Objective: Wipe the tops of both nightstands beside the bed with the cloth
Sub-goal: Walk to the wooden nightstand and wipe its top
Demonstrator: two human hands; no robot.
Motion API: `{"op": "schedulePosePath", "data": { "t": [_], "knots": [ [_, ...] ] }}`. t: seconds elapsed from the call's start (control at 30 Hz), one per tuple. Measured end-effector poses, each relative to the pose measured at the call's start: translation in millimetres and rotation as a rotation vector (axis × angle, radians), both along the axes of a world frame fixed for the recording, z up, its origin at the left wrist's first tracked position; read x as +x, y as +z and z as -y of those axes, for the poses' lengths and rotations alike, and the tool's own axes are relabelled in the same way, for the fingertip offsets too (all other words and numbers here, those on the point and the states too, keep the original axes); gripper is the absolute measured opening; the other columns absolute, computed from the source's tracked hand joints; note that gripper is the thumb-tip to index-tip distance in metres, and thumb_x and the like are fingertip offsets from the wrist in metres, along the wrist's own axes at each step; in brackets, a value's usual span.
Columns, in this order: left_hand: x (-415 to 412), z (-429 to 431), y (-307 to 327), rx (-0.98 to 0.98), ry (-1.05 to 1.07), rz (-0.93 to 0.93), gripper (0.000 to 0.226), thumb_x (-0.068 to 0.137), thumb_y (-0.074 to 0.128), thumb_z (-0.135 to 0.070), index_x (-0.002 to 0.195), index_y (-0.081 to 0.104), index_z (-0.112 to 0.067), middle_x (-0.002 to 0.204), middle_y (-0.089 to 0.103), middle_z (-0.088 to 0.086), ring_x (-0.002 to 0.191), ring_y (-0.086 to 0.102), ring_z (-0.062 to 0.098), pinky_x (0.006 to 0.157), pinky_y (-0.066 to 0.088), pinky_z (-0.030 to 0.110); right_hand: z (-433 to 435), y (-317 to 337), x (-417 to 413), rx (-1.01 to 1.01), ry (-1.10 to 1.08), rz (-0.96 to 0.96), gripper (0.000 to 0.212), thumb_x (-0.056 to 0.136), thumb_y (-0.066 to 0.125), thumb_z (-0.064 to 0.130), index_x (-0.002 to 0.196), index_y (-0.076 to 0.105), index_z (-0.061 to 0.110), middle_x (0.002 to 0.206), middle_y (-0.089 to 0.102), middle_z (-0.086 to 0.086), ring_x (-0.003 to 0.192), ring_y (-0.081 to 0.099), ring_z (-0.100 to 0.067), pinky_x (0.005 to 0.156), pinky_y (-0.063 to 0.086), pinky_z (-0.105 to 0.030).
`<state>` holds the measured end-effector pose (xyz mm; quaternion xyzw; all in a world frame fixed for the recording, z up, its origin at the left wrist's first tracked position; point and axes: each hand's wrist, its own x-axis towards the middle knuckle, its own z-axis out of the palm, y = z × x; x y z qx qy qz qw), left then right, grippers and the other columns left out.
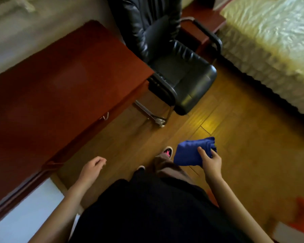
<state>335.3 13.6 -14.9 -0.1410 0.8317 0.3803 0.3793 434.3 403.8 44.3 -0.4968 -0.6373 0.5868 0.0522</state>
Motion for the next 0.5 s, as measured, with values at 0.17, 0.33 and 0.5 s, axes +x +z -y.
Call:
{"op": "schedulePosePath", "data": {
  "t": [0.17,0.33,0.5],
  "knots": [
    [-5,-31,0,-0.016,-0.17,0.03,0.024,0.099,0.044,-0.038,0.103,0.065,-0.028,0.107,0.065,-0.006,0.106,0.059,0.017,0.087,0.047,0.036,-10,-2,80,0.033,-0.2,0.04,0.009,0.089,0.067,0.018,0.097,0.066,0.014,0.095,0.071,-0.009,0.086,0.066,-0.019,0.069,0.051,-0.03],
    [-21,-101,17,0.027,-0.308,-0.053,0.03,0.099,0.042,-0.038,0.112,0.064,-0.022,0.108,0.064,-0.002,0.105,0.057,0.02,0.085,0.047,0.035,-28,-1,145,0.024,-0.344,0.022,0.001,0.089,0.068,0.021,0.089,0.067,0.021,0.094,0.072,-0.007,0.09,0.068,-0.022,0.079,0.055,-0.042],
    [5,-198,26,0.07,-0.481,-0.152,0.026,0.099,0.044,-0.035,0.105,0.064,-0.021,0.1,0.066,0.0,0.094,0.061,0.019,0.074,0.047,0.03,-61,-2,218,0.026,-0.463,0.003,0.003,0.09,0.066,0.017,0.093,0.066,0.017,0.092,0.07,-0.005,0.089,0.067,-0.019,0.076,0.054,-0.036]
  ]
}}
